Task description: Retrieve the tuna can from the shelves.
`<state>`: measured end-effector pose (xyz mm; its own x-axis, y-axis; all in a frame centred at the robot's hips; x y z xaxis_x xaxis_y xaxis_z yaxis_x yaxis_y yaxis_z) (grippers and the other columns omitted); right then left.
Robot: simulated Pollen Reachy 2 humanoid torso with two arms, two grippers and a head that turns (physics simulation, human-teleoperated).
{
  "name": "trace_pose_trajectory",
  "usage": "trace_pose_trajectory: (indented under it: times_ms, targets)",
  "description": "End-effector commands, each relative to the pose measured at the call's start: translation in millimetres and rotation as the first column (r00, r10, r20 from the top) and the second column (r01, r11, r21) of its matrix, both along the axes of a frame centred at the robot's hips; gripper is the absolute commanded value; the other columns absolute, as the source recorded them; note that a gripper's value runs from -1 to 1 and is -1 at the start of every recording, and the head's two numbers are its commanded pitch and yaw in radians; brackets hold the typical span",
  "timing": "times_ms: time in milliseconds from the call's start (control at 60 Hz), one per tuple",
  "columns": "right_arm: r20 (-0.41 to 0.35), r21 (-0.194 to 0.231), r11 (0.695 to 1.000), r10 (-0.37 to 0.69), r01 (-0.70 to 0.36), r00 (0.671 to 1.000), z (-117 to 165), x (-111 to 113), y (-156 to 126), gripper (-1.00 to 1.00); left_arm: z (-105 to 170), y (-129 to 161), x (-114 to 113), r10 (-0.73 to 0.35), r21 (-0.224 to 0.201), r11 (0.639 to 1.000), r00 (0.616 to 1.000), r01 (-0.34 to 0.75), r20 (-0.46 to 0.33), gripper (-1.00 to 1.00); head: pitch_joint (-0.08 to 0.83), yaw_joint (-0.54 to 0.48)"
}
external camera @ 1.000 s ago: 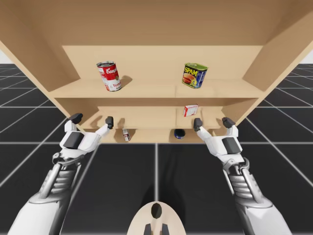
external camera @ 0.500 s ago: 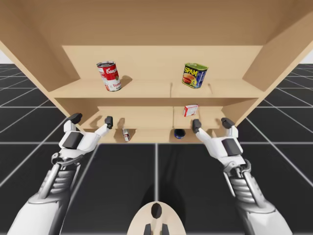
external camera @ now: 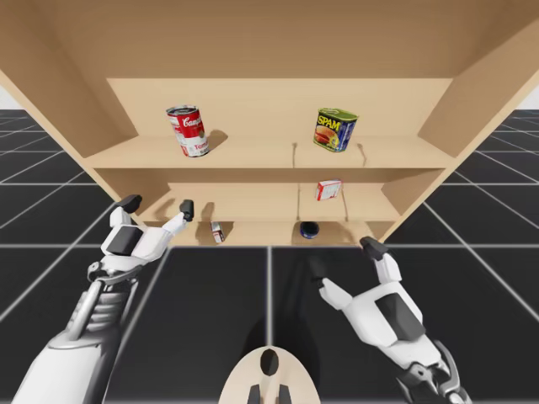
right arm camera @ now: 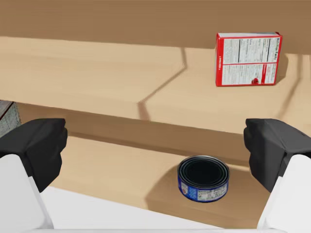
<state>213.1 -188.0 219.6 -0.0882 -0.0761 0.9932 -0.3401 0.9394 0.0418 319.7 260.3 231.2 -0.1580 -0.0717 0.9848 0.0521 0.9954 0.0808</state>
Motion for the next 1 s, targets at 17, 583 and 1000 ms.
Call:
trace_pose_trajectory:
  times_ms: [17, 583, 1000]
  targets:
    - [-0.079, 0.040, 0.999, 0.031, -0.027, 0.996, -33, -4, 14, -1.00, -1, 0, 0, -0.002, -0.001, 1.000, 1.000, 0.002, -0.005, -1.00, 0.596, -0.18]
    - [-0.187, -0.099, 0.992, -0.099, 0.082, 0.977, -88, 109, 27, -1.00, 0, 2, 0, 0.005, -0.009, 1.000, 1.000, -0.005, -0.010, -1.00, 0.602, -0.17]
    - [-0.313, -0.102, 0.993, -0.083, 0.054, 0.946, -117, 163, 45, -1.00, 0, 3, 1, 0.009, -0.010, 1.000, 1.000, -0.009, -0.013, -1.00, 0.604, -0.16]
